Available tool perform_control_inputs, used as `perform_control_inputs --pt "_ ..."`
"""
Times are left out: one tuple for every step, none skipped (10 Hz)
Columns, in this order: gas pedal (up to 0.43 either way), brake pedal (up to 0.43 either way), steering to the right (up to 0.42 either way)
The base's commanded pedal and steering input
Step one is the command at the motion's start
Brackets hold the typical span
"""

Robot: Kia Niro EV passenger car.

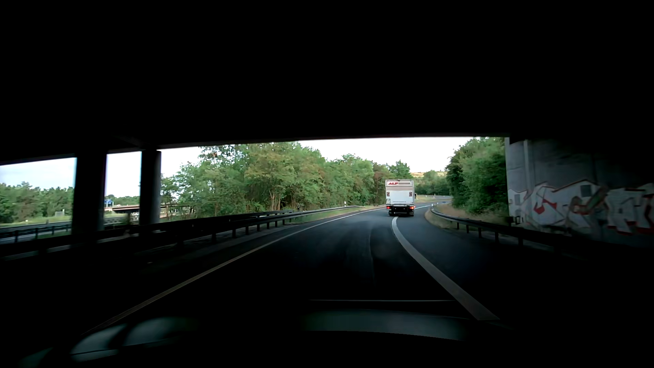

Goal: Follow the waypoints while adhering to traffic rules and regulations

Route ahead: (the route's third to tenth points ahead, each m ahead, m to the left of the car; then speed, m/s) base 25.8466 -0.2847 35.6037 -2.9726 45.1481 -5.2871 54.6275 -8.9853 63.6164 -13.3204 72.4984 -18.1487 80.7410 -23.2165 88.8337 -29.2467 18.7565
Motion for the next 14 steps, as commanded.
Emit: perform_control_inputs --pt "0.0 0.0 0.032" --pt "0.0 0.0 0.032" --pt "0.0 0.0 0.032" --pt "0.0 0.0 0.032" --pt "0.0 0.0 0.032" --pt "0.0 0.0 0.032" --pt "0.0 0.0 0.033" --pt "0.0 0.0 0.033" --pt "0.0 0.0 0.033" --pt "0.0 0.0 0.034" --pt "0.0 0.0 0.034" --pt "0.0 0.0 0.034" --pt "0.0 0.0 0.034" --pt "0.0 0.0 0.034"
